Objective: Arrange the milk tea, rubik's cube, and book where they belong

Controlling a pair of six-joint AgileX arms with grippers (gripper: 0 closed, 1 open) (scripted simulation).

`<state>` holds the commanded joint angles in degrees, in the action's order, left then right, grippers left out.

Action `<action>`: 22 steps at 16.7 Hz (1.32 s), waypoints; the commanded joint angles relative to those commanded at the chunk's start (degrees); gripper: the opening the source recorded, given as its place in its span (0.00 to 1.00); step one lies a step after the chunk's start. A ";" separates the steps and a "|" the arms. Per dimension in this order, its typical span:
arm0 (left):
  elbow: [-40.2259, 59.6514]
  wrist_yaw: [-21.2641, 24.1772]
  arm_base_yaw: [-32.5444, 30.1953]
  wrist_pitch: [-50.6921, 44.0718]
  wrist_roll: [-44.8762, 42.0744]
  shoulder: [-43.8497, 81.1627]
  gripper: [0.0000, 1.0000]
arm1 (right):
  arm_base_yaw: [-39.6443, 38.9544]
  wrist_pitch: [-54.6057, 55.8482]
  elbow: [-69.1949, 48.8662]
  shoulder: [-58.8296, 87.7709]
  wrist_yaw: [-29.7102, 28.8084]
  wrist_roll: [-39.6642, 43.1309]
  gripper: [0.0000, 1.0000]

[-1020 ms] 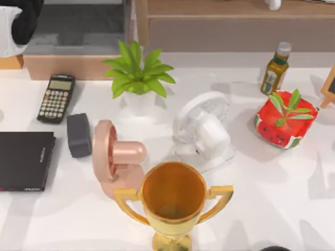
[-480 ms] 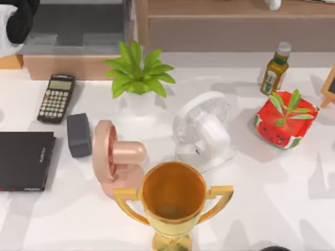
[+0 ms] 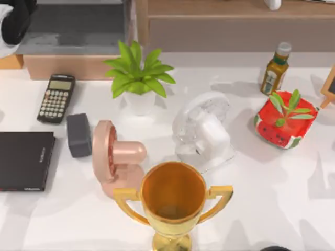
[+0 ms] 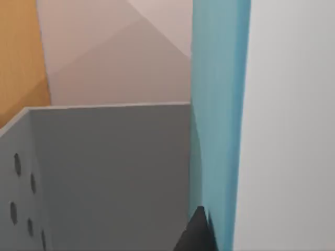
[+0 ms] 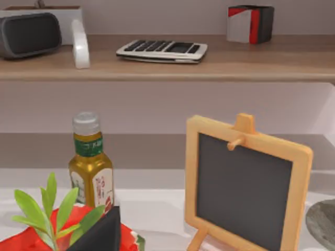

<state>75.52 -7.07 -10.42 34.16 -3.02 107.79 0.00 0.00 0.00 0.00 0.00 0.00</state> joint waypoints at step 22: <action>-60.68 18.51 16.87 7.35 -80.13 -31.73 0.00 | 0.00 0.00 0.00 0.00 0.00 0.00 1.00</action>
<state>14.84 11.44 6.45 41.50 -83.15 76.06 0.00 0.00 0.00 0.00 0.00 0.00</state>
